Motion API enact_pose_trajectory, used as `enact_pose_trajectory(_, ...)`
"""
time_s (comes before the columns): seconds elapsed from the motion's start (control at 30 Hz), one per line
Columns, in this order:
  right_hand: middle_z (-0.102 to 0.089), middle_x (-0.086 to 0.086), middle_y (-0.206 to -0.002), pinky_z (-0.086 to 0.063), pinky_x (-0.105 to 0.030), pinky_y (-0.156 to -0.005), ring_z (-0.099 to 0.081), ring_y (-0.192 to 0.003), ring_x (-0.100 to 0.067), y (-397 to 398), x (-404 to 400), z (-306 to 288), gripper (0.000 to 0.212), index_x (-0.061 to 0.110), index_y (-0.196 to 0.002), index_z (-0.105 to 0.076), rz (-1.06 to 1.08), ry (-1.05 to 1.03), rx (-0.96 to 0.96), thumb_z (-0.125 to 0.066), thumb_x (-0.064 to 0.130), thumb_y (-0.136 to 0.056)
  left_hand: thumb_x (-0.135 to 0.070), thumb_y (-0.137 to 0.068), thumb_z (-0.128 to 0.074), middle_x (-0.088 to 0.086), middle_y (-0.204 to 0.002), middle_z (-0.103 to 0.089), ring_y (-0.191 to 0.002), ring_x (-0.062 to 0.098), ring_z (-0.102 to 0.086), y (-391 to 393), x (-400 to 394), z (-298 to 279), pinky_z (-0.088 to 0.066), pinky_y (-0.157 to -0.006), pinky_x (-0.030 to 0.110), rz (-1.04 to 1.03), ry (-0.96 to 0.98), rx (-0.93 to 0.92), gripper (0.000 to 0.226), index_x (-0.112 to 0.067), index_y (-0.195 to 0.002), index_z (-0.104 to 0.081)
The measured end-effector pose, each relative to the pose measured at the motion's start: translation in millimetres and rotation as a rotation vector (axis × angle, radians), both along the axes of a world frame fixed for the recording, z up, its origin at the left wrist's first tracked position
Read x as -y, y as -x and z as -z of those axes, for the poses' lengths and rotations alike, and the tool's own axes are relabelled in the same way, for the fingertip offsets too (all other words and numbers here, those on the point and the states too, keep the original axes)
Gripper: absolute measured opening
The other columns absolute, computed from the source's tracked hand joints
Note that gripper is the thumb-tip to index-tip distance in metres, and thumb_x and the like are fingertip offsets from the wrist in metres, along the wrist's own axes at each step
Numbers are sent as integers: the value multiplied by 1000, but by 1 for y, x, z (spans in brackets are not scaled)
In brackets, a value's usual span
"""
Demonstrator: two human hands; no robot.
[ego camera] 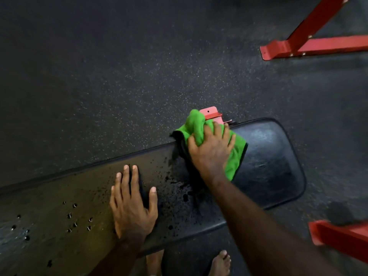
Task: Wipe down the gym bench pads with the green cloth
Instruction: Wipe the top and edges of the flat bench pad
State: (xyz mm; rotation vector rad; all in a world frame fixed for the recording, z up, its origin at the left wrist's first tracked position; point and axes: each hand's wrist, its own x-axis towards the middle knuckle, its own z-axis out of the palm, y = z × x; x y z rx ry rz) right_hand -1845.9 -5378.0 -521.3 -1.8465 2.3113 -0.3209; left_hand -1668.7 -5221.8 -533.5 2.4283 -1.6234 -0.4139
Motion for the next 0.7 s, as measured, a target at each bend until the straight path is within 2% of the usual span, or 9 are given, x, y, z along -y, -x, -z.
enact_pose_trajectory(0.03,-55,-7,-149,-24,-61,-121,-40,-145,-38,-16,-16,-1,58,24,-127,-67,-63,5,40,-55,59,-82,-57,-97,-38,2,-170,-22,-157,27,-18,1,-1,0,-21,-123,56,-4,5,4,76,-19,-163,-27)
enact_pose_trajectory(0.13,-40,-4,-164,-22,-61,-122,-29,-154,-33,-12,-52,4,69,29,-145,-58,-716,6,38,-57,62,-84,-55,-96,-40,3,-169,-26,-156,28,-21,0,0,0,-23,-122,56,5,33,4,76,-15,-161,-32)
enact_pose_trajectory(0.2,-40,-4,-164,-25,-56,-123,-31,-154,-30,17,-34,10,72,29,-149,-54,-890,18,-20,-58,61,-84,-55,-96,-41,3,-170,-25,-157,28,-20,-1,0,1,-21,-122,55,6,30,4,76,-16,-161,-32)
enact_pose_trajectory(0.37,-52,-5,-155,-26,-57,-122,-39,-148,-34,-5,-26,8,59,22,-133,-66,-44,63,43,-57,55,-85,-55,-98,-40,0,-171,-19,-159,24,-14,-1,0,0,-16,-124,52,11,8,-6,75,-21,-164,-25)
enact_pose_trajectory(0.43,-44,-4,-161,-21,-59,-122,-34,-152,-35,-27,-47,6,61,22,-137,-63,-153,39,59,-55,55,-87,-52,-99,-39,0,-171,-20,-158,24,-15,-1,0,0,-17,-124,52,10,13,-6,74,-20,-163,-25)
enact_pose_trajectory(0.53,-37,-1,-166,-25,-61,-121,-28,-155,-31,7,-48,9,66,27,-146,-56,-694,8,-14,-56,59,-89,-49,-99,-39,0,-171,-21,-158,25,-16,0,-2,0,-17,-124,51,8,15,-5,71,-20,-163,-27)
enact_pose_trajectory(0.57,-39,-2,-165,-29,-59,-120,-31,-154,-30,23,-36,10,69,28,-148,-54,-754,6,-56,-56,60,-88,-48,-99,-39,0,-171,-21,-158,25,-16,-1,-1,-1,-16,-124,50,8,17,-8,71,-20,-163,-27)
enact_pose_trajectory(0.6,-43,-4,-162,-31,-58,-118,-35,-152,-31,35,-24,10,70,27,-149,-54,-698,18,-86,-56,59,-87,-48,-99,-39,0,-171,-20,-158,25,-16,-1,0,-2,-16,-124,50,11,16,-10,71,-20,-163,-26)
enact_pose_trajectory(0.7,-51,-7,-155,-29,-57,-120,-40,-147,-34,29,-17,9,64,22,-140,-60,-191,27,-43,-55,57,-86,-50,-99,-38,0,-172,-19,-158,25,-15,0,-1,-2,-15,-124,49,7,1,-22,72,-22,-164,-24)
